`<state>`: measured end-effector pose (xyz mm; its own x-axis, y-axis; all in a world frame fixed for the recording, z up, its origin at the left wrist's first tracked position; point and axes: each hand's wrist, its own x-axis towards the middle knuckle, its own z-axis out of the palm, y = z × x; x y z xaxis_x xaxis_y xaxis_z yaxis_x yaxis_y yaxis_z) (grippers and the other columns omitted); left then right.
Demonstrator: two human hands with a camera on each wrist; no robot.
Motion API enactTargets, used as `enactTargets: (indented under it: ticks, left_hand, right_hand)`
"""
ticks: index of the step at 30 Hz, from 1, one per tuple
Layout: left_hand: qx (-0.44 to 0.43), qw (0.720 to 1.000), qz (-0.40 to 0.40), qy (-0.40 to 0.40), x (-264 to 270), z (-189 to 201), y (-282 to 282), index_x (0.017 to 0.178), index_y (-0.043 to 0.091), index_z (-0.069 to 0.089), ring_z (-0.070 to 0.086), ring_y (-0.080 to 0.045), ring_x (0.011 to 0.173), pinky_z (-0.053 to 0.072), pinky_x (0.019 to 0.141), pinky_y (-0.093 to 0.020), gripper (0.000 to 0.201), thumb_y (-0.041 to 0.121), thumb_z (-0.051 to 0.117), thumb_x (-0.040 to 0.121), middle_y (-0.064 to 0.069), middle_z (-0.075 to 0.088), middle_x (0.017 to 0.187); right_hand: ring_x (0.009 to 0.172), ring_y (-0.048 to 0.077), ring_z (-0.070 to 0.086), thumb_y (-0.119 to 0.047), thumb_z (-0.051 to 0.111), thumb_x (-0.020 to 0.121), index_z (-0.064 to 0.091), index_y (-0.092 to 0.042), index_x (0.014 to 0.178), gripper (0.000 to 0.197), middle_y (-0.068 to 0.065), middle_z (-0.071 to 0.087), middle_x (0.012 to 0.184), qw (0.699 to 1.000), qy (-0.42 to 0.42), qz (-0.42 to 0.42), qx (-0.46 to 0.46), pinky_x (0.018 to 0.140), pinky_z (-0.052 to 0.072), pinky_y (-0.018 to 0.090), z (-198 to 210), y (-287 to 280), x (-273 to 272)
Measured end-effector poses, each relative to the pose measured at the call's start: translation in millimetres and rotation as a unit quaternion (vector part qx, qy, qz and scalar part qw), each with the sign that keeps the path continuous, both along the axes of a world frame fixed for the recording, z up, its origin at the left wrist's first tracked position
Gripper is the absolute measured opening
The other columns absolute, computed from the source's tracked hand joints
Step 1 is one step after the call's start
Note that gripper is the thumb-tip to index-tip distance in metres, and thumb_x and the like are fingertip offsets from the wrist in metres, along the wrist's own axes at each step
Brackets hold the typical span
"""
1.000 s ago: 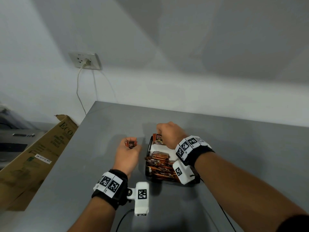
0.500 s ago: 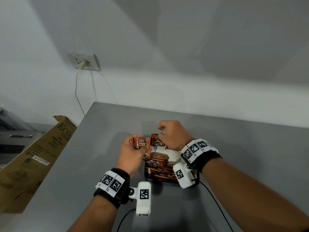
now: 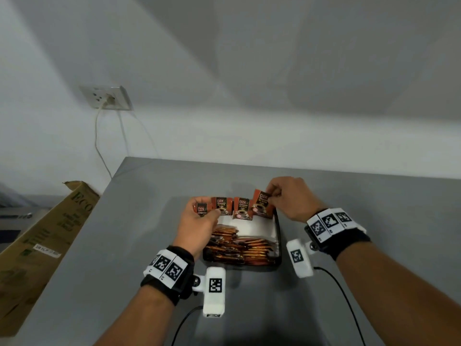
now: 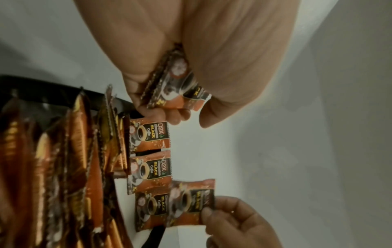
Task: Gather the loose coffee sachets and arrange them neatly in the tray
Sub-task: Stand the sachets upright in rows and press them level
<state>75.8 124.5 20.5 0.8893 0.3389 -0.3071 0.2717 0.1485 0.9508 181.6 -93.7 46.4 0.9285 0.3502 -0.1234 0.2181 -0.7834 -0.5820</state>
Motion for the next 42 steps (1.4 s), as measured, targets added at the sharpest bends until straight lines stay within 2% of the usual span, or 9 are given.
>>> enactTargets:
  ticks: [5, 11, 14, 17, 22, 26, 31, 37, 42]
  left_hand:
    - [0.003, 1.0, -0.02, 0.017, -4.4, 0.2, -2.6, 0.115, 0.013, 0.055, 0.063, -0.009, 0.047, 0.049, 0.045, -0.022, 0.027, -0.001, 0.062, 0.093, -0.005, 0.067, 0.074]
    - [-0.001, 0.999, -0.024, 0.04, -7.5, -2.4, 0.9, 0.117, 0.014, 0.056, 0.075, -0.023, 0.072, 0.057, 0.059, -0.032, 0.028, 0.001, 0.062, 0.093, -0.011, 0.075, 0.096]
    - [0.004, 0.999, -0.029, 0.04, -8.5, -3.0, 0.3, 0.117, 0.013, 0.056, 0.074, -0.015, 0.067, 0.056, 0.054, -0.025, 0.028, -0.001, 0.06, 0.093, -0.01, 0.073, 0.096]
    - [0.01, 0.998, -0.027, 0.051, -6.9, -3.3, -1.2, 0.114, 0.014, 0.058, 0.069, -0.013, 0.063, 0.054, 0.057, -0.027, 0.031, -0.007, 0.052, 0.092, -0.008, 0.07, 0.094]
    - [0.032, 0.997, -0.043, 0.047, -5.1, -3.0, -4.3, 0.114, 0.014, 0.059, 0.074, -0.029, 0.085, 0.059, 0.082, -0.051, 0.045, -0.015, 0.061, 0.08, -0.013, 0.073, 0.103]
    - [0.061, 0.995, -0.075, 0.017, -6.2, 2.1, -8.8, 0.11, 0.019, 0.059, 0.073, -0.03, 0.091, 0.06, 0.083, -0.047, 0.049, -0.012, 0.075, 0.075, -0.011, 0.075, 0.1]
    - [0.074, 0.99, -0.115, -0.019, -2.3, 5.5, -23.2, 0.111, 0.014, 0.06, 0.072, -0.034, 0.091, 0.059, 0.085, -0.047, 0.051, -0.01, 0.08, 0.071, -0.014, 0.073, 0.098]
    - [0.055, 0.998, 0.001, 0.021, 4.0, -1.0, -13.7, 0.104, 0.021, 0.062, 0.073, -0.033, 0.089, 0.058, 0.084, -0.057, 0.03, -0.001, 0.066, 0.085, -0.008, 0.071, 0.098]
    - [0.022, 0.999, 0.017, 0.037, -1.4, 0.3, 1.5, 0.104, 0.016, 0.06, 0.072, -0.014, 0.062, 0.056, 0.054, -0.028, 0.029, -0.008, 0.045, 0.096, -0.009, 0.065, 0.1]
  right_hand:
    - [0.086, 0.021, 0.069, -0.008, 0.065, 0.09, 0.069, -0.02, 0.094, 0.014, 0.002, 0.074, 0.096, 0.997, 0.007, 0.011, -0.076, 0.08, 0.06, 0.037, -34.2, -0.6, -2.2]
    - [0.087, 0.025, 0.066, -0.006, 0.061, 0.091, 0.07, -0.019, 0.098, 0.017, 0.006, 0.07, 0.1, 0.995, -0.015, 0.003, -0.094, 0.081, 0.059, 0.042, -48.3, 2.6, 2.3]
    - [0.094, 0.024, 0.062, -0.007, 0.061, 0.091, 0.07, -0.017, 0.104, 0.019, 0.005, 0.064, 0.106, 0.994, -0.034, 0.004, -0.099, 0.086, 0.057, 0.043, -50.7, 2.7, 2.8]
    - [0.096, 0.023, 0.06, -0.009, 0.062, 0.092, 0.068, -0.016, 0.106, 0.017, 0.003, 0.06, 0.105, 0.994, -0.047, 0.008, -0.095, 0.086, 0.055, 0.041, -52.7, 2.0, 2.3]
    - [0.1, 0.018, 0.055, -0.016, 0.065, 0.093, 0.064, -0.016, 0.111, 0.018, -0.005, 0.049, 0.106, 0.995, -0.081, 0.001, -0.064, 0.083, 0.051, 0.03, -54.7, -2.0, -2.6]
    - [0.092, 0.012, 0.056, -0.026, 0.07, 0.09, 0.066, -0.019, 0.108, 0.019, -0.007, 0.056, 0.106, 0.993, -0.113, -0.013, 0.03, 0.084, 0.049, 0.025, -34.7, 1.9, -13.8]
    - [0.081, -0.002, 0.066, -0.022, 0.073, 0.088, 0.074, -0.029, 0.103, 0.017, -0.013, 0.073, 0.089, 0.989, 0.037, 0.085, 0.114, 0.071, 0.047, 0.007, 2.0, 28.4, -38.8]
    - [0.064, -0.002, 0.069, -0.01, 0.067, 0.092, 0.074, -0.022, 0.091, 0.013, -0.01, 0.075, 0.073, 0.996, -0.01, 0.031, 0.085, 0.064, 0.057, 0.018, 2.8, 37.0, -16.7]
    - [0.07, 0.012, 0.069, -0.003, 0.058, 0.092, 0.072, -0.021, 0.09, 0.023, 0.0, 0.075, 0.089, 0.999, -0.004, 0.047, -0.025, 0.062, 0.058, 0.028, -22.8, 48.7, -0.2]
